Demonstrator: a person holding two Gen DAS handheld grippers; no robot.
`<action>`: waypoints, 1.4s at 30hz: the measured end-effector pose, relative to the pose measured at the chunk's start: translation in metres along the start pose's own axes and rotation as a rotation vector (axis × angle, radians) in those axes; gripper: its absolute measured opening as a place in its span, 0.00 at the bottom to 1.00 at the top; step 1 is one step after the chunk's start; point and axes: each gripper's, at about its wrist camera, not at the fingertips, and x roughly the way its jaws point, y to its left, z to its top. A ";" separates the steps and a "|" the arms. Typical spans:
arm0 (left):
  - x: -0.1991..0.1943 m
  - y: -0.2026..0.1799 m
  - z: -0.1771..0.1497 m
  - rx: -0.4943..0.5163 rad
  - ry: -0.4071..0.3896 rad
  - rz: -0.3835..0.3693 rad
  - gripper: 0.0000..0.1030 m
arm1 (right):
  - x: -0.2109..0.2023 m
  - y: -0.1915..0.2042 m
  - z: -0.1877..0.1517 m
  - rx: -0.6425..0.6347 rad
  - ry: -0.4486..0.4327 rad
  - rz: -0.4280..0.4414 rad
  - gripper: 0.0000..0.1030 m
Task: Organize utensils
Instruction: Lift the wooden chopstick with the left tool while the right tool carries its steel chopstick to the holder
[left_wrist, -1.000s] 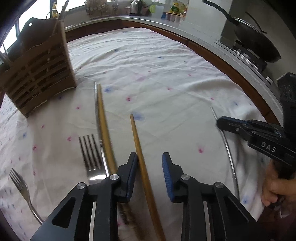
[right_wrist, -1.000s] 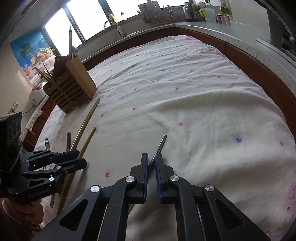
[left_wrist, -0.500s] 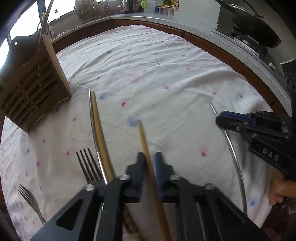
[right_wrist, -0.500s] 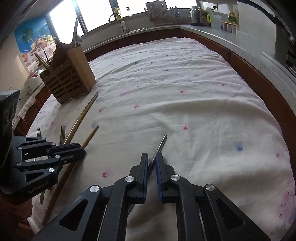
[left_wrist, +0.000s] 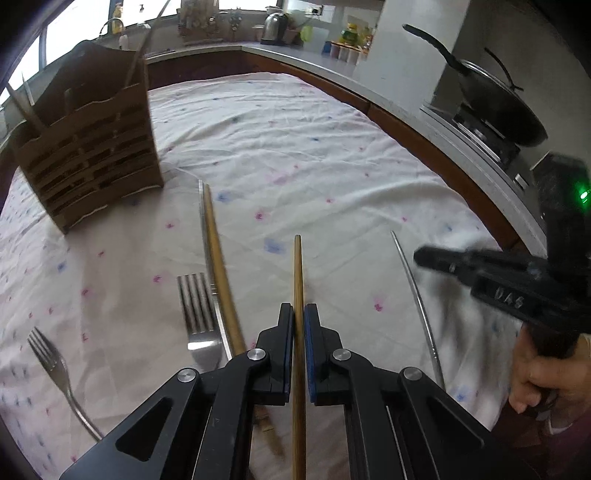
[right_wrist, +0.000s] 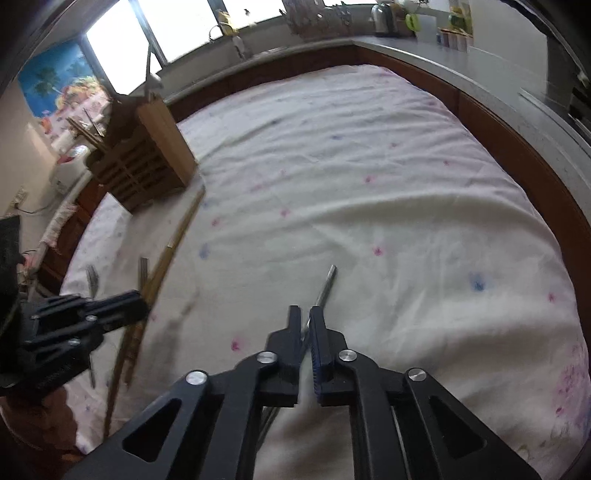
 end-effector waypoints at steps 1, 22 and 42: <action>0.000 0.002 -0.001 -0.001 0.005 0.001 0.04 | 0.003 0.002 -0.002 -0.007 0.007 -0.013 0.11; 0.030 -0.013 0.000 0.067 0.100 0.069 0.04 | 0.007 0.014 0.002 -0.029 -0.010 -0.004 0.05; -0.123 0.060 -0.032 -0.191 -0.225 -0.064 0.04 | -0.095 0.074 0.025 -0.114 -0.287 0.160 0.05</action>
